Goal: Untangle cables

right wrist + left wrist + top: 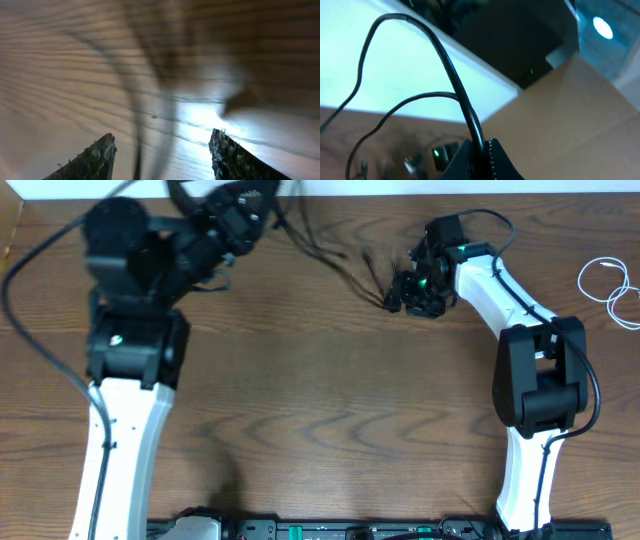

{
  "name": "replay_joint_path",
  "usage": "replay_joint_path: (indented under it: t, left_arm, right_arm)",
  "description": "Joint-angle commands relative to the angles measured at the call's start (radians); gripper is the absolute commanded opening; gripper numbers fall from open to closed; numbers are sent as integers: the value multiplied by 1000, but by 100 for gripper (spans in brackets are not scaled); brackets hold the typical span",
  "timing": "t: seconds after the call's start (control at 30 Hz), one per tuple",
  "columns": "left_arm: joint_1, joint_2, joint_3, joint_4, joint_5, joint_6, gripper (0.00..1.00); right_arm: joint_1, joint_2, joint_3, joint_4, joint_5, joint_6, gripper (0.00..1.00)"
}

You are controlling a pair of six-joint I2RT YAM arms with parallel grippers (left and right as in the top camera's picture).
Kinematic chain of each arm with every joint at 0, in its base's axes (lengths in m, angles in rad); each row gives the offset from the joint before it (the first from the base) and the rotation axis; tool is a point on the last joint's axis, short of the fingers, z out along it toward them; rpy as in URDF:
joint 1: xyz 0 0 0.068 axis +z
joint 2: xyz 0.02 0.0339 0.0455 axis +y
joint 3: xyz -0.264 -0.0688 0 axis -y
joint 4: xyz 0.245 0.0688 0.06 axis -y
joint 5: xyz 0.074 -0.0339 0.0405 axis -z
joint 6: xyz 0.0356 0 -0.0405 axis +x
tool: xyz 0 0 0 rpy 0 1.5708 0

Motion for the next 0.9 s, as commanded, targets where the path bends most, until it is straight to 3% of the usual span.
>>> replay_joint_path:
  t: [0.0, 0.2, 0.27, 0.33, 0.5, 0.77, 0.87]
  left_arm:
    - [53, -32, 18, 10, -38, 7, 8]
    - [43, -12, 16, -110, -38, 11, 7]
    - [24, 3, 16, -160, -38, 20, 8]
    - [-7, 21, 16, -201, -38, 43, 7]
    - [-98, 76, 15, -237, -39, 104, 7]
    - [-129, 174, 16, -237, -40, 114, 8]
    - [-129, 203, 15, -238, -74, 55, 7]
  right_arm:
    - [-15, 10, -8, -19, 77, -2, 56]
    - [-15, 10, -8, -18, 53, -74, 54]
    - [-13, 9, -4, 4, -76, -239, 66]
    - [-12, 4, 9, -6, -257, -423, 67]
    - [-13, -60, 23, -31, -478, -601, 68]
    - [-13, -259, 23, -32, -582, -654, 70]
    - [-6, -323, 23, -24, -654, -679, 73]
